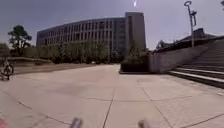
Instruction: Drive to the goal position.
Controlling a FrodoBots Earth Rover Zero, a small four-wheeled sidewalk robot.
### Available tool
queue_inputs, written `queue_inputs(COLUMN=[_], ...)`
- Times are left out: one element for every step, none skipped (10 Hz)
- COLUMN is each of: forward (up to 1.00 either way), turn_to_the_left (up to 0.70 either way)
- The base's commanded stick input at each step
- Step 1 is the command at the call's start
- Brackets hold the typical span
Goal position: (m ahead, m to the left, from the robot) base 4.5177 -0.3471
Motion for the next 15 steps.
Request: queue_inputs(forward=[1.0,1.0,1.0,1.0,1.0,1.0,1.0,1.0,1.0,1.0,1.0,1.0,1.0,1.0,1.0], turn_to_the_left=[0.0,0.0,0.0,0.0,0.0,0.0,0.0,0.0,0.0,0.0,0.0,0.0,0.0,0.0,0.0])
